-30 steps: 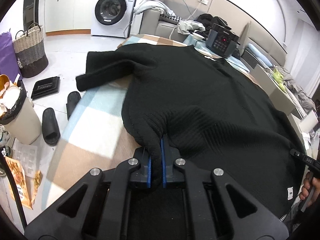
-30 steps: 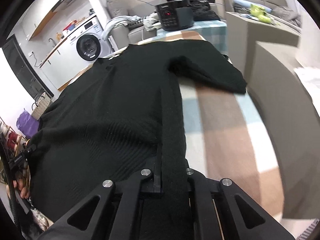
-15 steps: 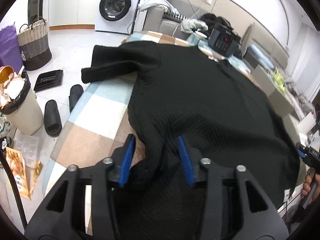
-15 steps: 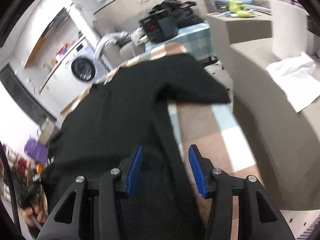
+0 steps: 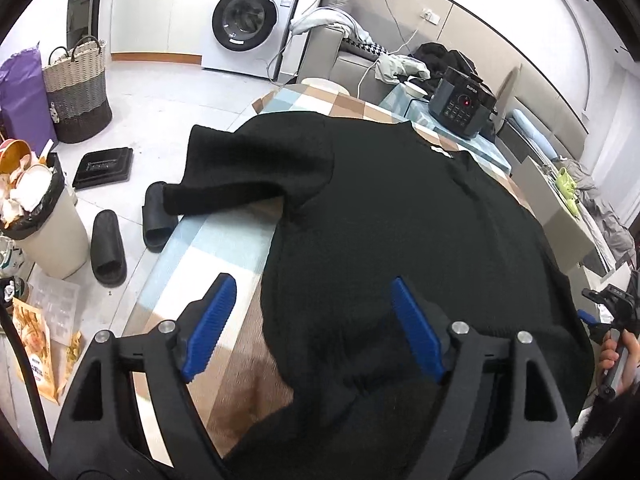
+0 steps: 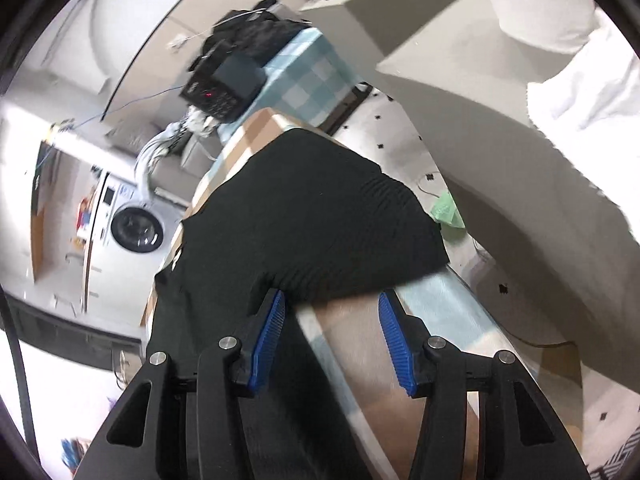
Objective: Fold small clothes
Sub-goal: 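Lift the side and sleeve with the right gripper and fold it toward the shirt middle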
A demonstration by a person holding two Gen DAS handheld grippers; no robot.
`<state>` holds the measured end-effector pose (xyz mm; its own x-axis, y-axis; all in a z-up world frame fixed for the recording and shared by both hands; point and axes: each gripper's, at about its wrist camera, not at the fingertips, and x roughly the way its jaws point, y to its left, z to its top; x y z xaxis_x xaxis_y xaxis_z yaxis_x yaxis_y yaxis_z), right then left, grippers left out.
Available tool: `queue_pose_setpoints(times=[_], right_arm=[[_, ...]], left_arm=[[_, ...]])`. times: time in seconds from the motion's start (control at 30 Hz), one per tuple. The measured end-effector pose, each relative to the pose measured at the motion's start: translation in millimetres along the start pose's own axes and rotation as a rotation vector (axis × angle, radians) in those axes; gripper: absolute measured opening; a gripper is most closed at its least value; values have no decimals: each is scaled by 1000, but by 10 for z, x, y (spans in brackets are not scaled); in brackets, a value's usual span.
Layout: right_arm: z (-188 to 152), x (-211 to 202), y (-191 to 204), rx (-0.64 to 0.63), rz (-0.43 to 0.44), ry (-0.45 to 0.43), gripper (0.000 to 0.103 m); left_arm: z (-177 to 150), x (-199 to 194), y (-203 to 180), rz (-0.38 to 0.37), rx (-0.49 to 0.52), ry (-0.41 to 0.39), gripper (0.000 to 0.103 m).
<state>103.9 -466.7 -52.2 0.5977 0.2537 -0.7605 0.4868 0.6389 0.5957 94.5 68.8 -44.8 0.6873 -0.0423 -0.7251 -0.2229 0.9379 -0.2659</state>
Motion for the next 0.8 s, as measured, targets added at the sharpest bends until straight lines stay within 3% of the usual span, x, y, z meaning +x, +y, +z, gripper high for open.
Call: queue_pose_setpoints(times=[0.2, 0.6, 0.8], right_arm=[[93, 182, -55, 54, -29, 38, 50], [183, 164, -73, 93, -104, -10, 50], [229, 219, 37, 21, -195, -26, 50]], left_arm=[[157, 168, 3, -5, -9, 10, 78], [195, 335, -32, -22, 7, 21, 78], [171, 365, 7, -29, -4, 31, 78]])
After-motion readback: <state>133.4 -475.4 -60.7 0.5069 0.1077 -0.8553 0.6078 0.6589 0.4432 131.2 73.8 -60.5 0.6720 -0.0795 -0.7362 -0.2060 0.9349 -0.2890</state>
